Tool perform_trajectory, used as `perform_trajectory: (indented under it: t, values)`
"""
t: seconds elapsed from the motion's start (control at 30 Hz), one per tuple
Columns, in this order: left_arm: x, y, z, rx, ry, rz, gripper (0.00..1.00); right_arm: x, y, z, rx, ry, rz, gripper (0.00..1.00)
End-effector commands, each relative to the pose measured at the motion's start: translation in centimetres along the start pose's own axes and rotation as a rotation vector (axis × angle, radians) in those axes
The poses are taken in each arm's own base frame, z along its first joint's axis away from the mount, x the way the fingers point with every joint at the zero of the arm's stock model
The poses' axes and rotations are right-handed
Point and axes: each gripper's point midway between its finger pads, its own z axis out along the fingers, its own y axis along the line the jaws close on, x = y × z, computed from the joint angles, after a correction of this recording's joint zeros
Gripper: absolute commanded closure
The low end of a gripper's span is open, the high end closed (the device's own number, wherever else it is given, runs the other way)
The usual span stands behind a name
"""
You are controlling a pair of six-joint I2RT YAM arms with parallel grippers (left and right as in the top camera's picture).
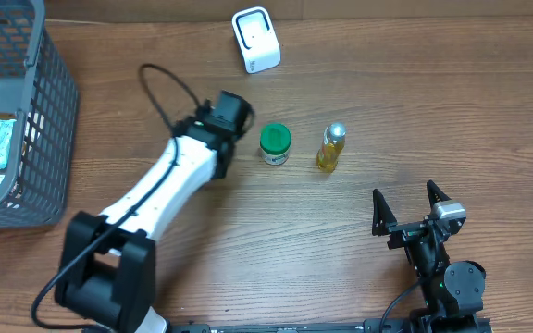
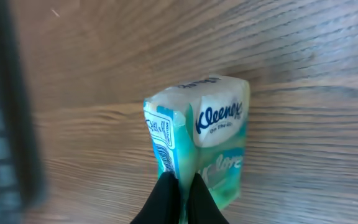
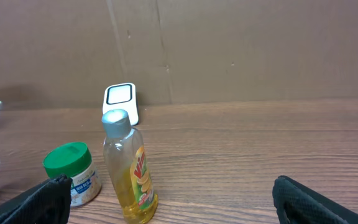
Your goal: Scan the item barcode
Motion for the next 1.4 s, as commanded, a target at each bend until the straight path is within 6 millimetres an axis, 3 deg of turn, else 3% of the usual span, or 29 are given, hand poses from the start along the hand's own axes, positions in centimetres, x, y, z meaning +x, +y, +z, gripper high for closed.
perform_trajectory:
  t: [0.0, 0.17, 0.4, 0.8, 1.17, 1.3, 1.37]
  values:
    - [-0.4, 0.8, 0.6, -0.206, -0.011, 0.156, 0.96, 0.3, -0.2, 0.0, 0.008, 0.0, -0.004, 0.0]
    - [0.2, -1.7, 1.9, -0.271, 0.007, 0.251, 0.96, 0.3, -0.2, 0.0, 0.008, 0.0, -0.004, 0.0]
    - [0.2, -4.3, 1.5, -0.234, -0.024, 0.263, 0.96, 0.3, -0.2, 0.0, 0.008, 0.0, -0.004, 0.0]
    - [0.3, -4.6, 1.7, -0.194, -0.014, 0.242, 0.85, 0.3, -0.2, 0.0, 0.008, 0.0, -0.004, 0.0]
    - [-1.7, -4.7, -1.0, -0.044, -0.057, 0.143, 0.51, 0.3, -0.2, 0.0, 0.008, 0.0, -0.004, 0.0]
    - [-2.4, -3.8, -1.9, 0.118, -0.024, 0.056, 0.27, 0.3, -0.2, 0.0, 0.008, 0.0, -0.004, 0.0]
    - [-2.2, -4.0, -1.5, 0.225, 0.013, 0.059, 0.2, 0.3, -0.2, 0.0, 0.008, 0.0, -0.004, 0.0]
